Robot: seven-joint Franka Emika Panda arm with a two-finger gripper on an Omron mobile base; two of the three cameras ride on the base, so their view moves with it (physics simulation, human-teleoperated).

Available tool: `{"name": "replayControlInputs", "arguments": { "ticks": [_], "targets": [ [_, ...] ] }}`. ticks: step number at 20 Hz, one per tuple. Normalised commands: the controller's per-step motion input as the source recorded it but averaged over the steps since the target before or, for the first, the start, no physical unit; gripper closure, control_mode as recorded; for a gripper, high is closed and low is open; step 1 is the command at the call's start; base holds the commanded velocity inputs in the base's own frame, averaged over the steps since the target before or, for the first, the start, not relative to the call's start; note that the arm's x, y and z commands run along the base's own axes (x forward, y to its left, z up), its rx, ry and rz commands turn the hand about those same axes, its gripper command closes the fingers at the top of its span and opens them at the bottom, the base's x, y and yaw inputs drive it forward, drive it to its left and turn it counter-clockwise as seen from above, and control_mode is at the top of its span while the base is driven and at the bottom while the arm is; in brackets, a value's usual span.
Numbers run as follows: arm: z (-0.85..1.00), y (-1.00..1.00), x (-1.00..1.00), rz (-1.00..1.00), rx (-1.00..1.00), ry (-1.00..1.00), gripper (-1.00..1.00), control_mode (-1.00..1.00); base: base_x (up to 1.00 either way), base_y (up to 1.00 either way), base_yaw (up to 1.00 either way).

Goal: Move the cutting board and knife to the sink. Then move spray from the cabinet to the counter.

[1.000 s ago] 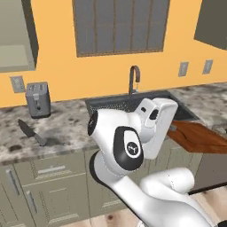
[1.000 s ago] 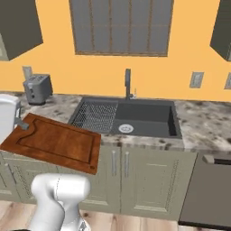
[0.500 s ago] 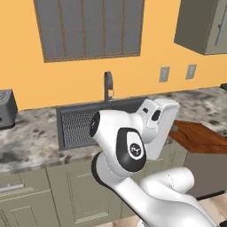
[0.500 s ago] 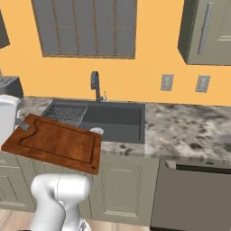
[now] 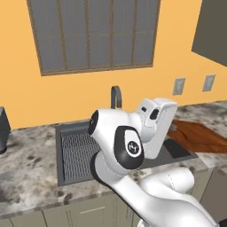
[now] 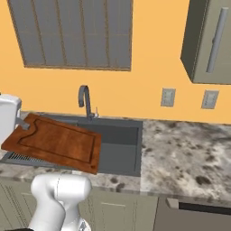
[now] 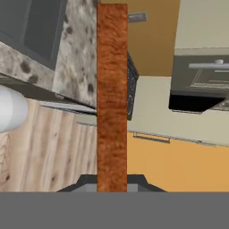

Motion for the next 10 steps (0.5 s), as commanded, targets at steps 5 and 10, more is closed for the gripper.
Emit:
{"name": "replayControlInputs", "arguments": {
  "ticks": [5,10],
  "targets": [
    [0.00,0.00,0.00,0.00,0.00,0.00,1.00,1.00,0.61,-0.39,0.01],
    [0.00,0.00,0.00,0.00,0.00,0.00,1.00,1.00,0.47,-0.38,0.03]
  ]
}}
